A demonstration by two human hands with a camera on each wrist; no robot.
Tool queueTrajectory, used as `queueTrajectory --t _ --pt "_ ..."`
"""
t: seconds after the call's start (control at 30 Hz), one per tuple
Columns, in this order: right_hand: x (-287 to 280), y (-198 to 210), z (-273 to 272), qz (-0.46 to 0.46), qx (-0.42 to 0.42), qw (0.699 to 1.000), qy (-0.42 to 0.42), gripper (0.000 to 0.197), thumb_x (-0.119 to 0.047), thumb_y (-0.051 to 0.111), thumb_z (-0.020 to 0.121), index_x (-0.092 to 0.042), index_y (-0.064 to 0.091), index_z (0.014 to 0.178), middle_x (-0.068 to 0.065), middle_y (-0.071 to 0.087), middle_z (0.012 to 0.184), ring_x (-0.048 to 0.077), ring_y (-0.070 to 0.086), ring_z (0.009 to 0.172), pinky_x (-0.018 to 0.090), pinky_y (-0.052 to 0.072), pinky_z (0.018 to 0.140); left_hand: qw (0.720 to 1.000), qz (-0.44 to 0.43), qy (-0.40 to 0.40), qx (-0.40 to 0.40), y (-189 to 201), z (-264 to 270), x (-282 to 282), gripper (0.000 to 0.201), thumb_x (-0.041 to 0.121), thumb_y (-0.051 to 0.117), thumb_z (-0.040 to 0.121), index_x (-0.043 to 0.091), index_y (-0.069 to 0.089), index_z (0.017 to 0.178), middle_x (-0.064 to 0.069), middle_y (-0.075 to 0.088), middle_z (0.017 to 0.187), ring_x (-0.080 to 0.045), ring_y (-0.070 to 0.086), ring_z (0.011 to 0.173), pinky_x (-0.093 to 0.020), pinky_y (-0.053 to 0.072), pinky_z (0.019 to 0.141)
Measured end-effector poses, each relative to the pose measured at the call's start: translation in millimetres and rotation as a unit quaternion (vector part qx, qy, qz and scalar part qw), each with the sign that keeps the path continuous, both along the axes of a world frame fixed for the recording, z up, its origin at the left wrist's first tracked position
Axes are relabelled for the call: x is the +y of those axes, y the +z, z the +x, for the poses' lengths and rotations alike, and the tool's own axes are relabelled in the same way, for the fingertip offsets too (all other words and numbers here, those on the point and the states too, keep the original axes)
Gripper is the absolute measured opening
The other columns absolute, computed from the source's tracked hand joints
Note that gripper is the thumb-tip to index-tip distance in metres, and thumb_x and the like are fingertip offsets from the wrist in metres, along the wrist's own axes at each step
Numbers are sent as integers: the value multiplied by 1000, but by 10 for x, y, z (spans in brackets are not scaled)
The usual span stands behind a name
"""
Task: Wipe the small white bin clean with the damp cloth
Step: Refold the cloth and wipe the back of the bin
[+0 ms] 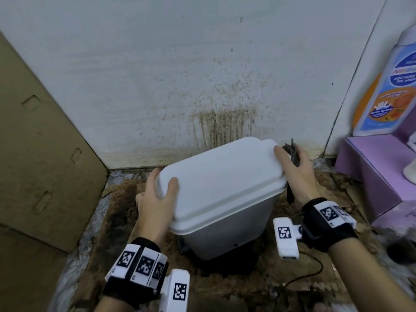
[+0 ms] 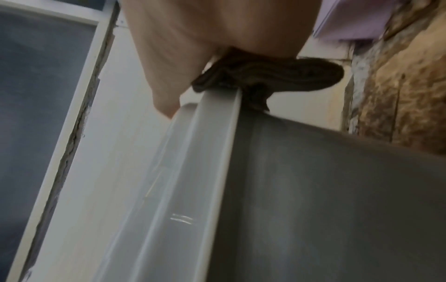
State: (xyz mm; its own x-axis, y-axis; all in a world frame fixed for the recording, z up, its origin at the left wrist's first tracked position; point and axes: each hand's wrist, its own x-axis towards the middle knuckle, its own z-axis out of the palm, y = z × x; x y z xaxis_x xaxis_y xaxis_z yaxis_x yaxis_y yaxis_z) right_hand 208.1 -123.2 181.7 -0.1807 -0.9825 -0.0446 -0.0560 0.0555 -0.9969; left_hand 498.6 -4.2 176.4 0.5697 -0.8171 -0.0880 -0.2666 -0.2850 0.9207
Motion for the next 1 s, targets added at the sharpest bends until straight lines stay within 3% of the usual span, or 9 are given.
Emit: queueTrajectory --t 0.1,0.23,0.3,0.43,0.67,0.83,0.9,1.0 --pt "-31 41 -71 -17 6 999 51 65 -43 72 89 -24 47 146 -8 55 141 11 55 123 16 45 83 1000 18 4 -18 27 -89 25 62 65 53 91 50 34 148 0 49 145 -27 47 134 -51 45 108" --pt "15 27 -68 -37 -19 998 52 58 -35 73 89 -26 52 142 -10 59 137 6 58 120 12 49 79 1000 -13 -20 -15 64 -41 -11 65 73 54 81 51 43 142 19 55 132 -23 47 136 -53 45 108" --pt "57 3 -62 -48 -33 998 36 57 -34 75 88 -25 54 141 -11 60 134 5 59 119 14 51 83 999 -12 -29 -6 94 16 -64 80 77 57 76 47 42 148 15 54 145 -20 51 135 -51 47 107" --pt "203 -85 -3 -57 -54 996 -44 61 -39 78 84 -28 55 139 -12 60 135 8 57 123 34 49 103 998 5 -57 -5 176 156 -258 82 77 60 78 48 37 151 11 50 152 -21 53 133 -51 49 106" --pt "478 -107 192 -58 -31 993 -96 64 -41 73 88 -29 47 146 -10 51 144 8 47 130 22 38 96 991 45 -117 -49 204 359 -541 73 66 54 93 43 27 157 5 45 156 -25 50 136 -50 43 111" --pt "498 -106 181 -57 -34 994 -92 56 -48 63 93 -29 49 144 -8 52 144 11 49 131 31 43 105 990 44 -111 -81 169 320 -483 72 66 50 95 40 27 158 7 37 161 -22 40 145 -48 35 117" --pt "515 -90 194 -60 -39 993 -95 52 -46 59 96 -28 50 144 -7 53 144 10 50 129 27 42 102 985 47 -97 -132 202 294 -451 70 65 49 96 35 33 157 2 42 159 -23 40 144 -48 35 116" --pt "530 -51 224 -59 -48 992 -97 46 -42 54 100 -28 50 144 -6 53 143 9 49 127 24 39 100 949 37 -39 -310 315 199 -394 59 54 52 98 27 47 150 -10 50 146 -30 40 137 -47 36 111"
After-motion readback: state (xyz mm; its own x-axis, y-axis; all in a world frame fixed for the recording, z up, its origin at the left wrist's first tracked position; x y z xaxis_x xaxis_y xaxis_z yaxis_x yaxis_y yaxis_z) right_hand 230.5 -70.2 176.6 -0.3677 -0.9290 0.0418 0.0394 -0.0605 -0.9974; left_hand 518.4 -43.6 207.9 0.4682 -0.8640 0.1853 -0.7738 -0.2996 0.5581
